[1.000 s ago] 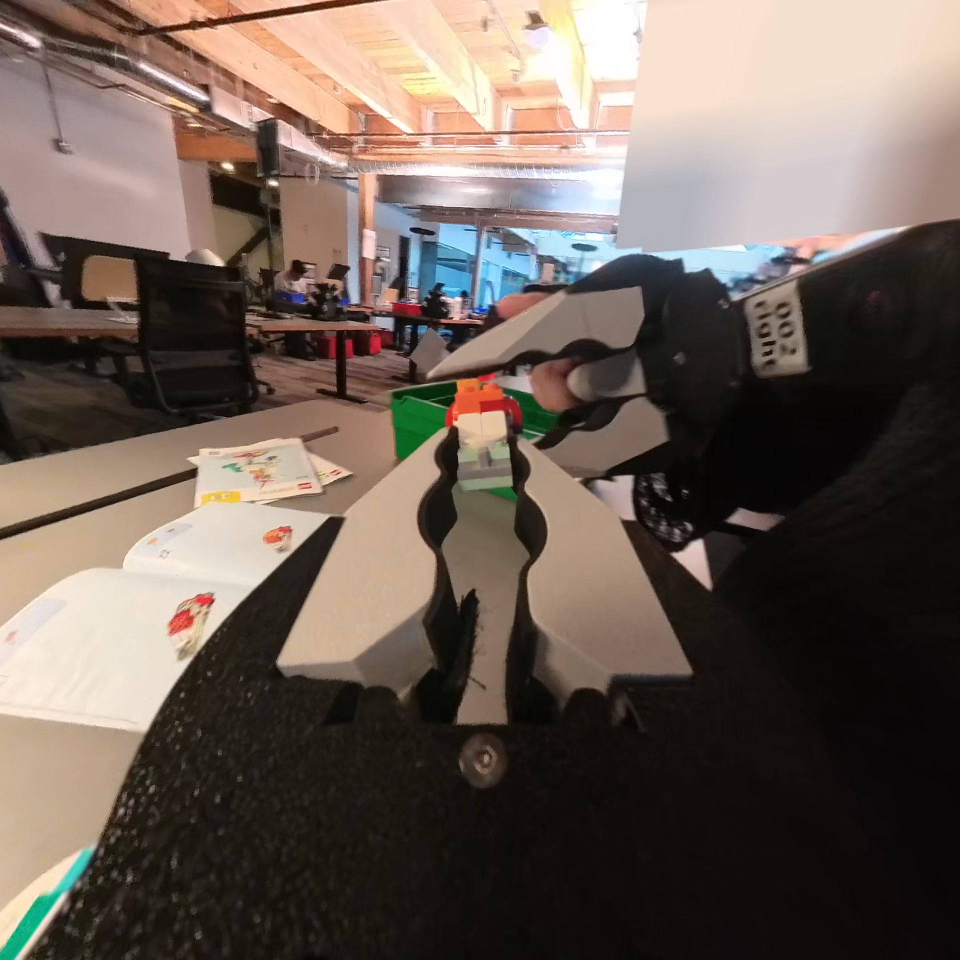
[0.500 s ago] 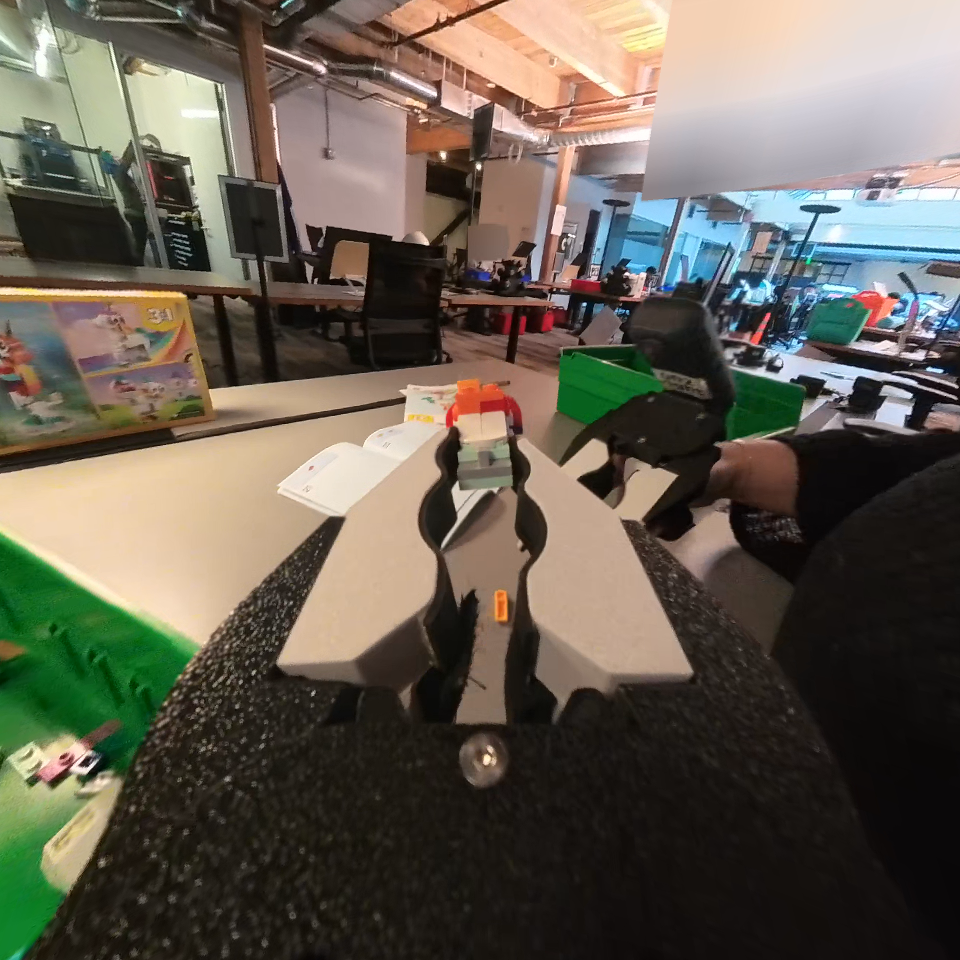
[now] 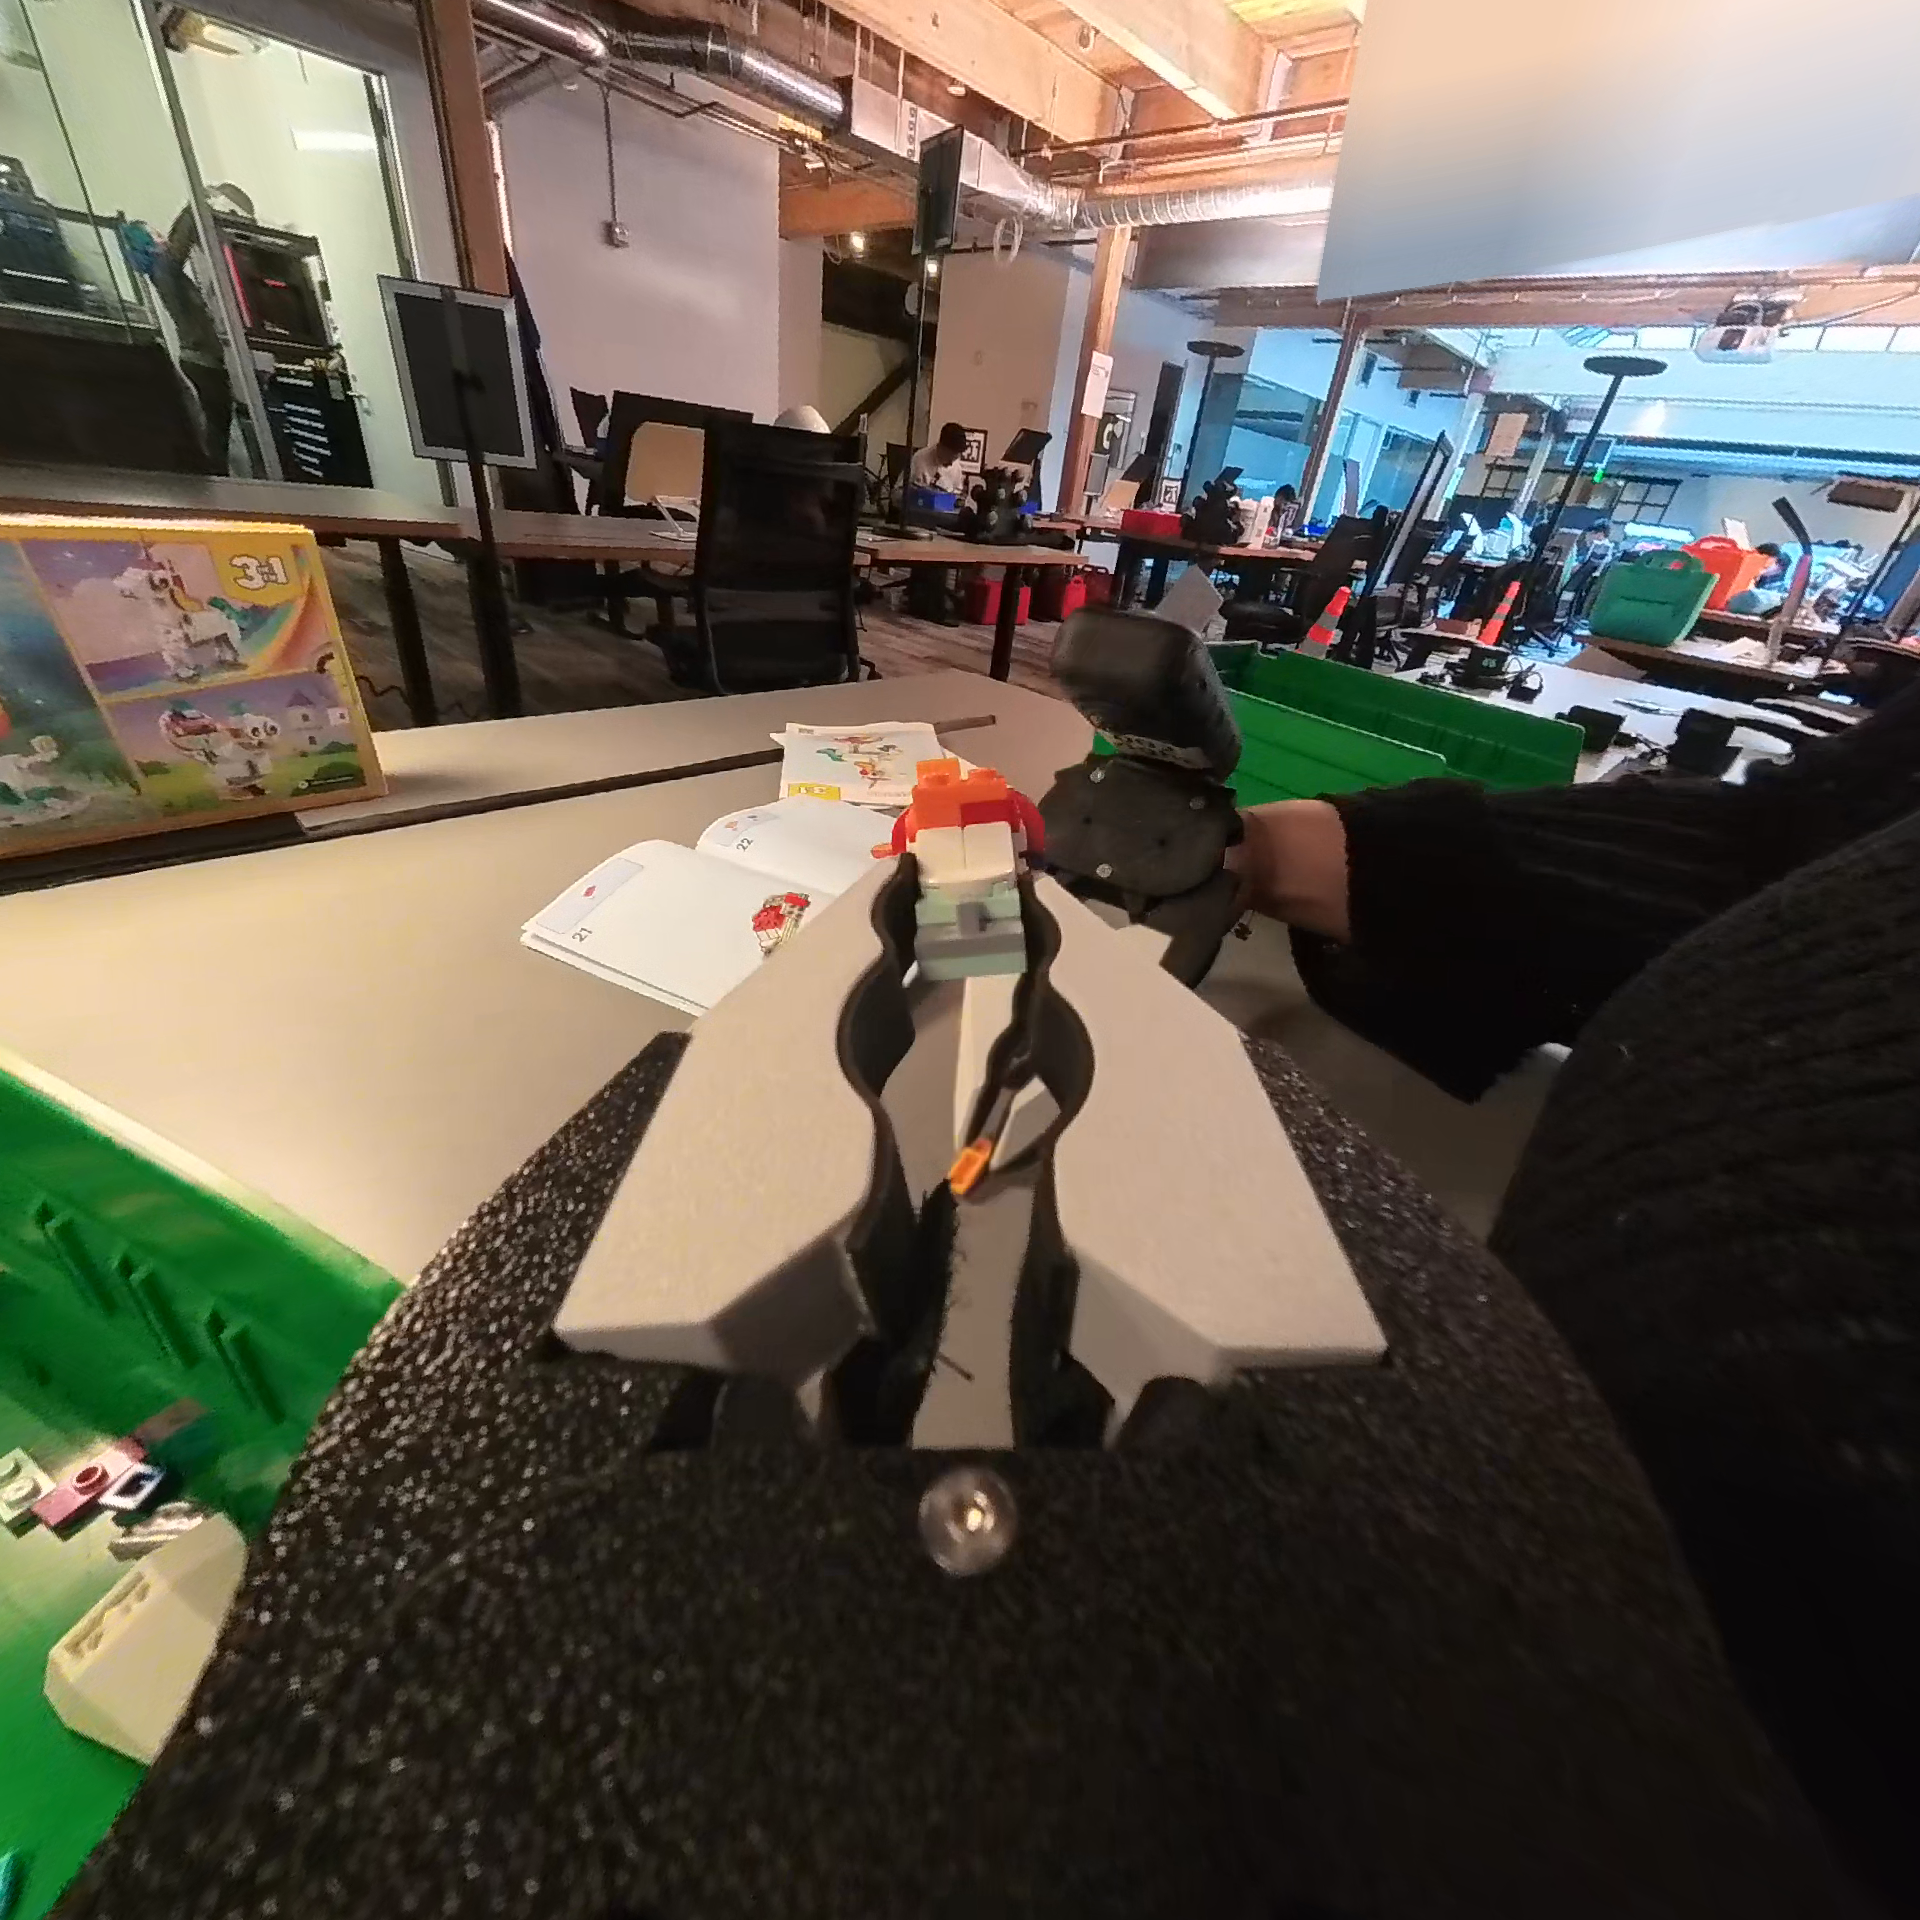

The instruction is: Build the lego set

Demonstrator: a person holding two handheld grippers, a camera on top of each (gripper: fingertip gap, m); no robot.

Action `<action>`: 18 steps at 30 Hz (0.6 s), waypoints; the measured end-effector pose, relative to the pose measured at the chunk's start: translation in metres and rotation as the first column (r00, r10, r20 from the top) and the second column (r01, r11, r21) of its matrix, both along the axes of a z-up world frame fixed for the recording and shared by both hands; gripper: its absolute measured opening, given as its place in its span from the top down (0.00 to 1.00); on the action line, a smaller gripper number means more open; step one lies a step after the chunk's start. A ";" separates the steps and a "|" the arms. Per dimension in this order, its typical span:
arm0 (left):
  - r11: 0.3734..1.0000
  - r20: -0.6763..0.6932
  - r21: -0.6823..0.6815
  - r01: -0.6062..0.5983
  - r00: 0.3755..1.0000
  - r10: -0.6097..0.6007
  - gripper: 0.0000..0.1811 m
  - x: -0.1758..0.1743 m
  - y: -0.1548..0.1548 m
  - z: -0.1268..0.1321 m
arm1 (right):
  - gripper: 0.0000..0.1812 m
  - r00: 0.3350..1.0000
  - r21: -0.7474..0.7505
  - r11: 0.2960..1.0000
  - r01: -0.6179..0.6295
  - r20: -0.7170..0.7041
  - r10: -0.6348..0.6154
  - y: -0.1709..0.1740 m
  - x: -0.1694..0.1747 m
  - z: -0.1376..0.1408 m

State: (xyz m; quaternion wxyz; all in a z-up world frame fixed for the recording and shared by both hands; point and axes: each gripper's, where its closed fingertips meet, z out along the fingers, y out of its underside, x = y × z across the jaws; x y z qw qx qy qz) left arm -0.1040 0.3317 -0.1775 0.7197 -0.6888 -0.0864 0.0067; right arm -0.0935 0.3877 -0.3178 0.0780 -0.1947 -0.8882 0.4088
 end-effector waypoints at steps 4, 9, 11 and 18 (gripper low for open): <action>1.000 0.002 0.018 0.001 1.000 -0.001 0.92 -0.001 0.000 0.003 | 0.96 0.985 0.148 0.989 -0.001 -0.171 0.027 0.015 -0.004 0.011; 0.999 0.009 0.030 0.016 1.000 -0.017 0.92 -0.001 0.003 0.004 | 0.96 0.652 0.814 0.567 0.124 -0.498 0.572 0.071 -0.014 0.039; 0.999 0.009 0.031 0.025 1.000 -0.025 0.92 0.000 0.005 0.004 | 0.95 0.482 0.942 0.293 0.163 -0.335 0.810 0.085 -0.007 0.036; 0.998 -0.002 0.041 0.051 0.999 -0.051 0.92 0.007 0.010 0.008 | 0.96 0.178 0.995 0.069 0.066 -0.080 0.981 0.091 0.030 0.012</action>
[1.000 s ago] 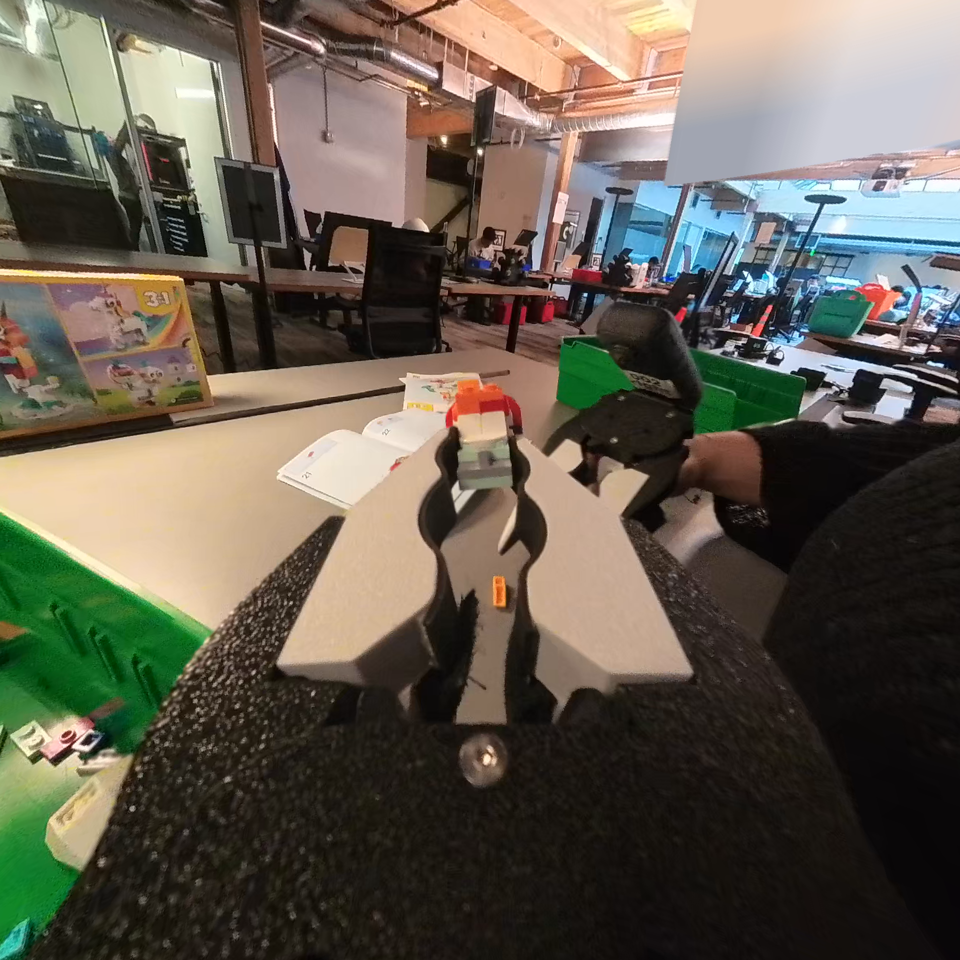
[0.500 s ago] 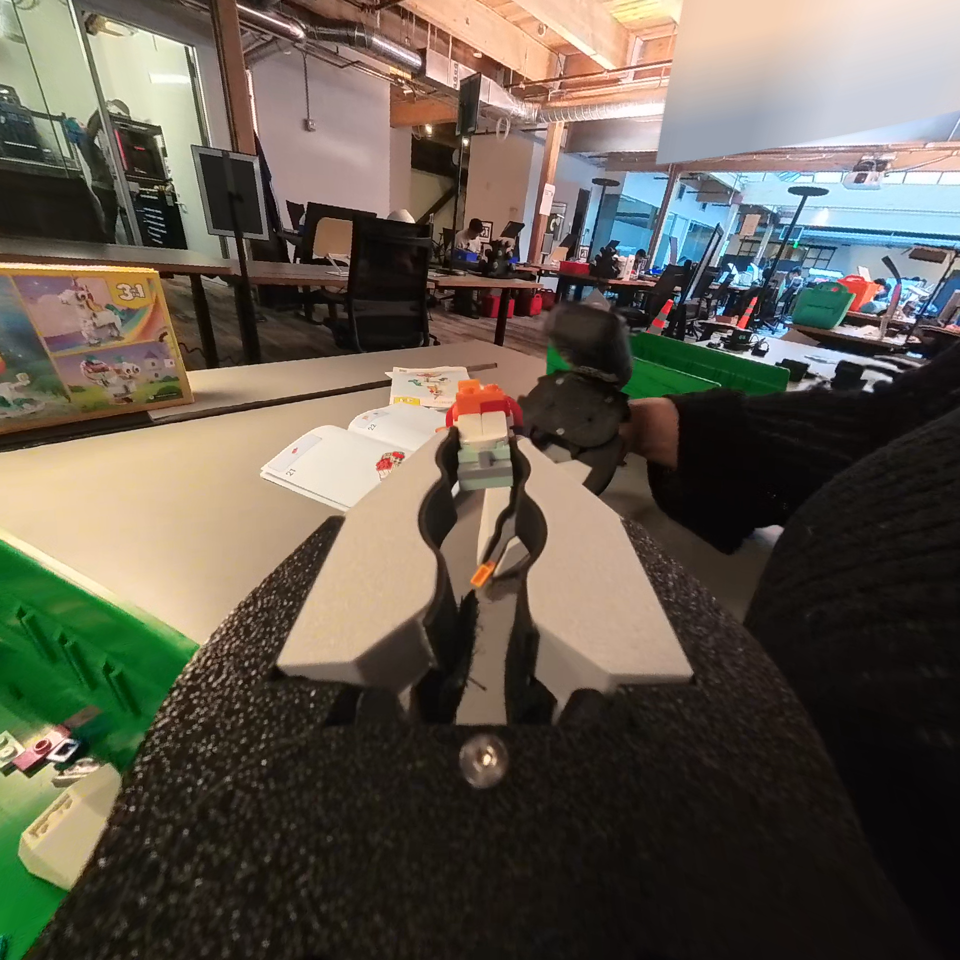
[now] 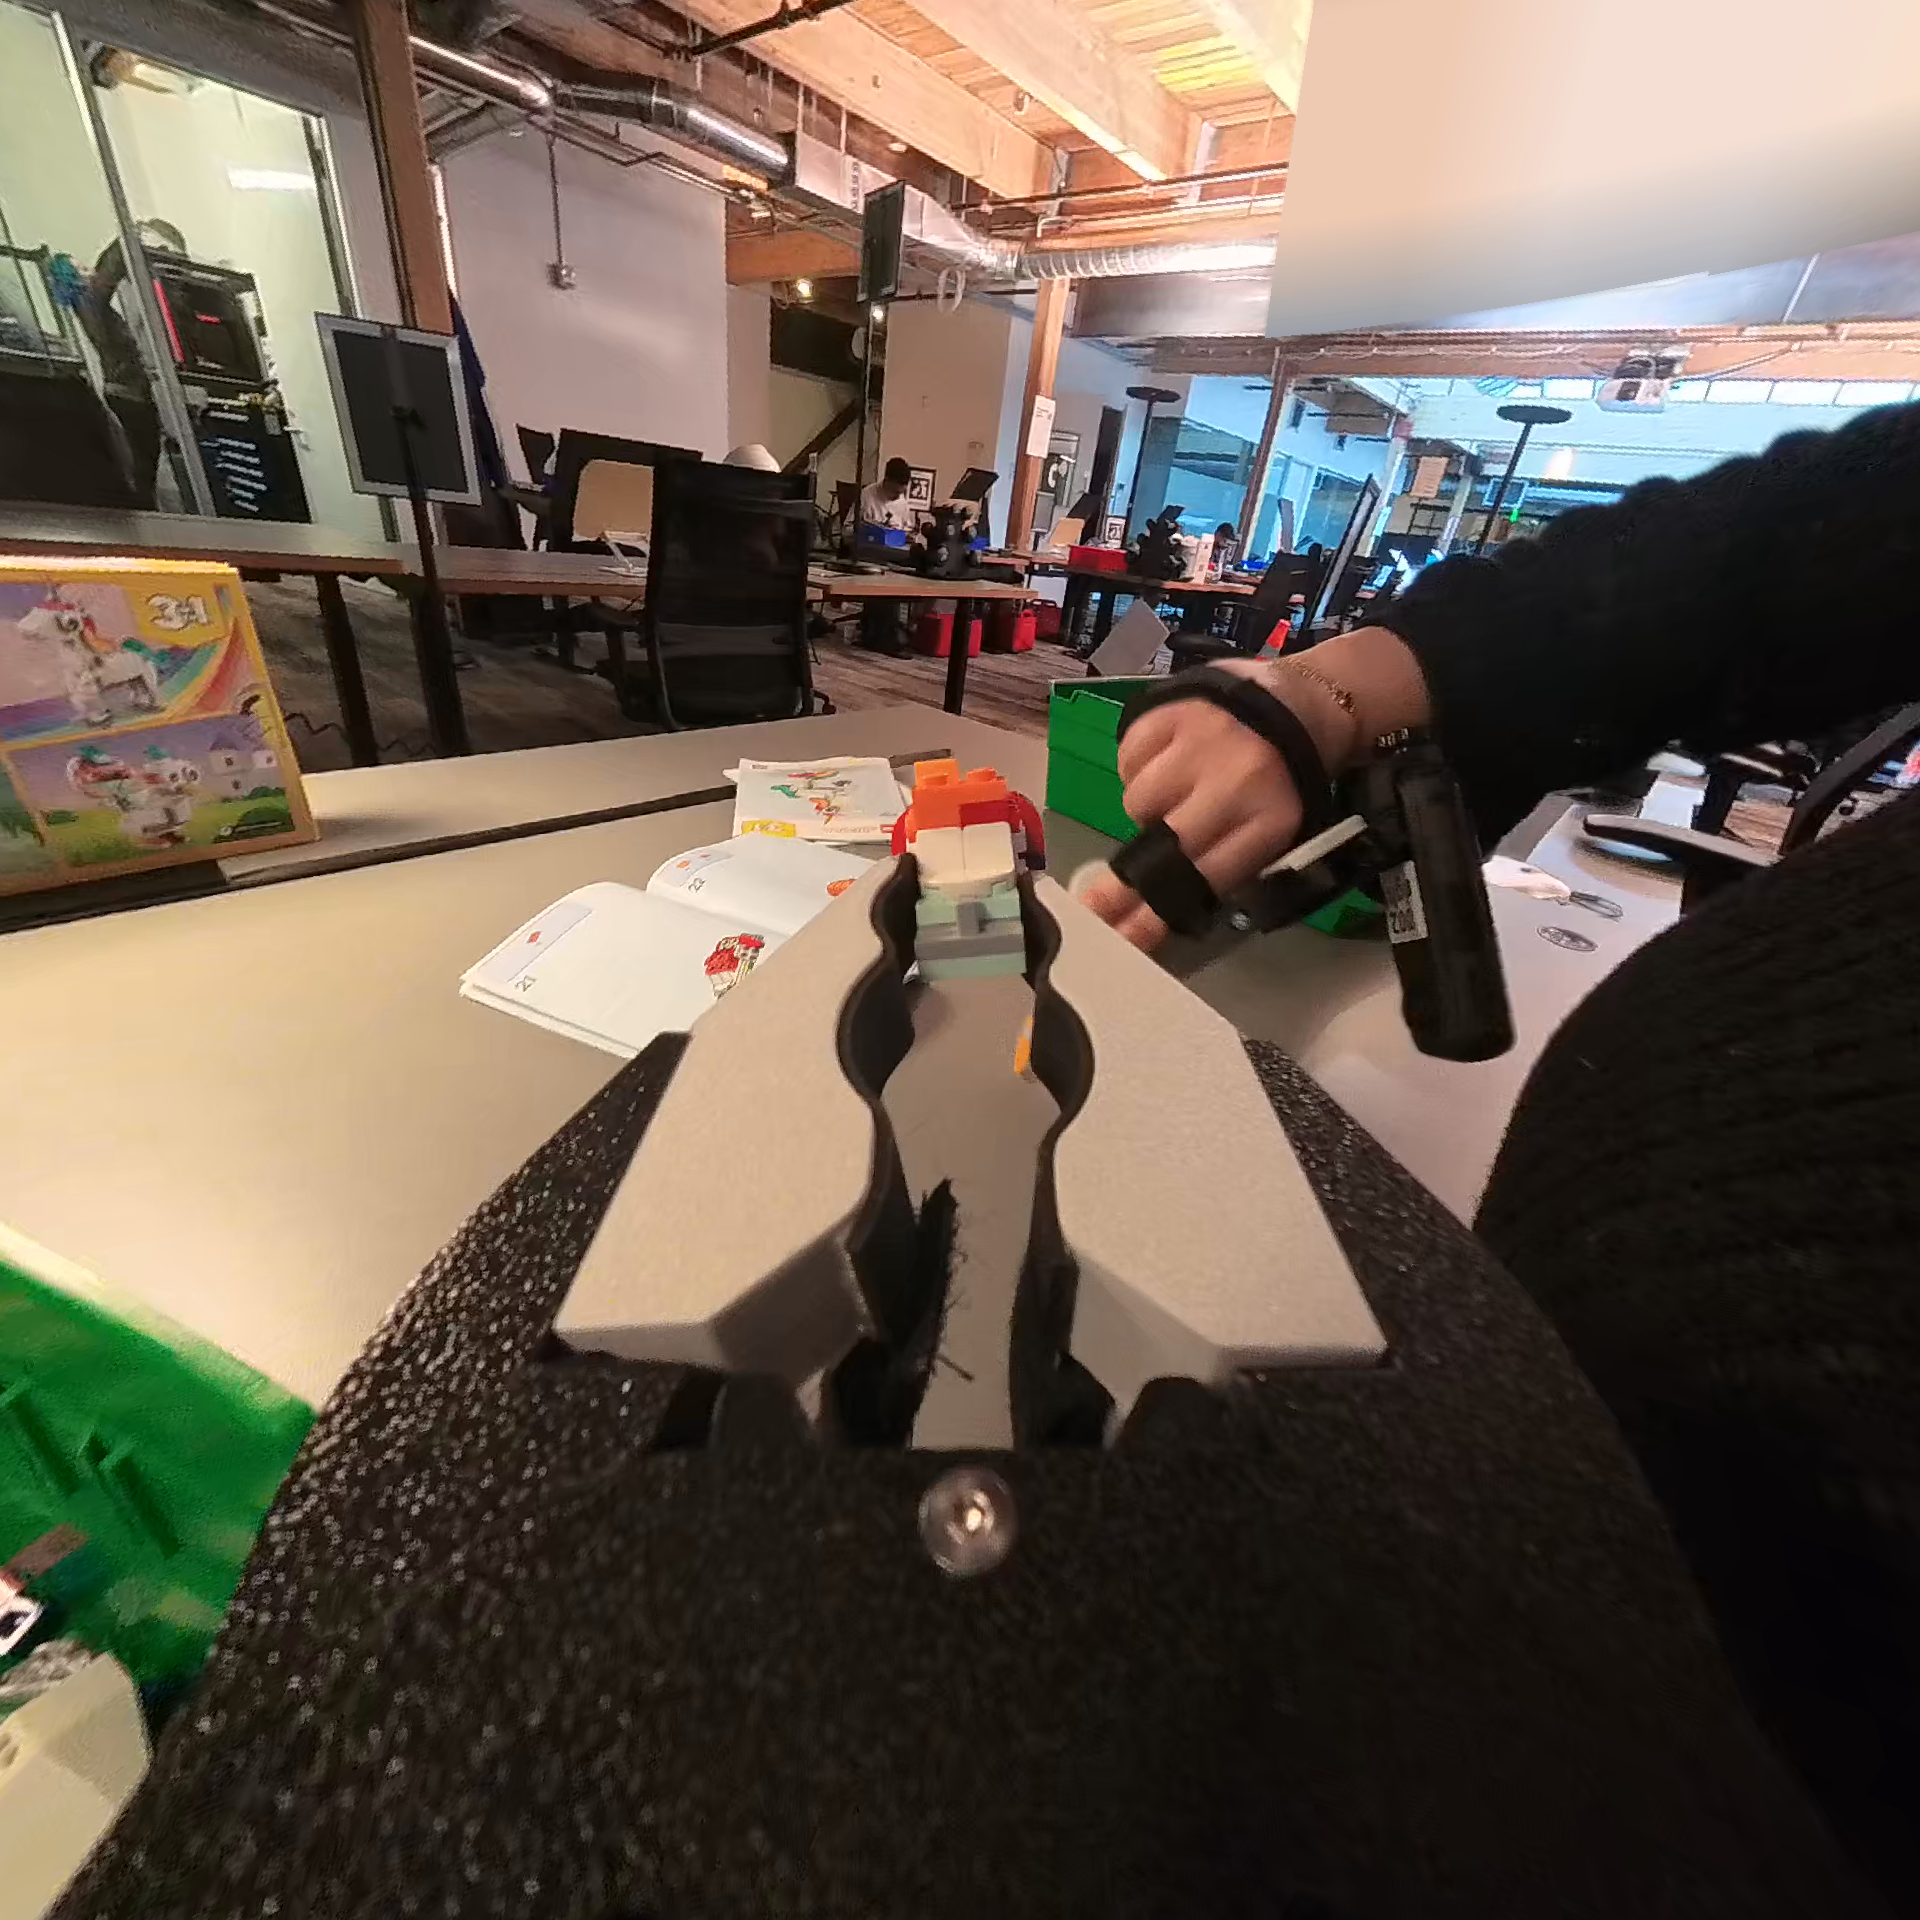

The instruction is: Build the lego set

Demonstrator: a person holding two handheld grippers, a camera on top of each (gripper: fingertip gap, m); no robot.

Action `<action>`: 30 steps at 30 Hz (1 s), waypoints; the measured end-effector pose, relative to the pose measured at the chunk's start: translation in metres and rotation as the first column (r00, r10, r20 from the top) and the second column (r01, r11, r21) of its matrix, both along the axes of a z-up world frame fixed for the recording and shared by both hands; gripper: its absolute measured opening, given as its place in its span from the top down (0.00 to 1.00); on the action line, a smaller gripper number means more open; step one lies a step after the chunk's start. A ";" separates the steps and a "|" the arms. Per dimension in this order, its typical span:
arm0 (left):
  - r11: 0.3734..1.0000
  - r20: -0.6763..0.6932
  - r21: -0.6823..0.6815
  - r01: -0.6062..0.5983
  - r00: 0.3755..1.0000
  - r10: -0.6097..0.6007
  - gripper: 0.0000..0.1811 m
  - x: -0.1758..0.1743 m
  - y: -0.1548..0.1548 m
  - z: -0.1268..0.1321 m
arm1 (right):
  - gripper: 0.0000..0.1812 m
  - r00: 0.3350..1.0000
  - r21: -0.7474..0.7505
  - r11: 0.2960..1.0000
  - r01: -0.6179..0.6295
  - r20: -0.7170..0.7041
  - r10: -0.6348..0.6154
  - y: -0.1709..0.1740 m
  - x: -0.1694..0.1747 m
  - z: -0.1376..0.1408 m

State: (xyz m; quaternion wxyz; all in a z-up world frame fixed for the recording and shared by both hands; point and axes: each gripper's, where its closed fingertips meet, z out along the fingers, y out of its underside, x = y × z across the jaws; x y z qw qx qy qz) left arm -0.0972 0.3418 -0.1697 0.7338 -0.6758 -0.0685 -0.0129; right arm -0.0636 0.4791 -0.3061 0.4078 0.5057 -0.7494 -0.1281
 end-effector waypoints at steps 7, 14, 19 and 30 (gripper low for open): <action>1.000 -0.019 0.014 0.007 1.000 -0.007 0.92 0.004 0.000 0.008 | 0.96 0.989 0.046 0.989 -0.144 0.053 0.141 -0.019 0.022 -0.012; 1.000 -0.020 0.014 0.026 0.999 -0.025 0.92 0.009 0.002 0.008 | 0.88 0.991 -0.084 0.988 -0.126 0.041 0.129 -0.040 0.022 -0.001; 0.999 -0.021 0.013 0.032 0.999 -0.032 0.92 0.011 0.003 0.006 | 0.81 0.943 -0.344 0.904 0.255 0.297 -0.153 -0.036 0.022 0.011; 0.999 -0.016 0.018 0.043 0.999 -0.042 0.92 0.013 0.002 0.005 | 0.89 -0.007 0.002 -0.038 0.999 0.991 -0.133 -0.054 0.026 -0.002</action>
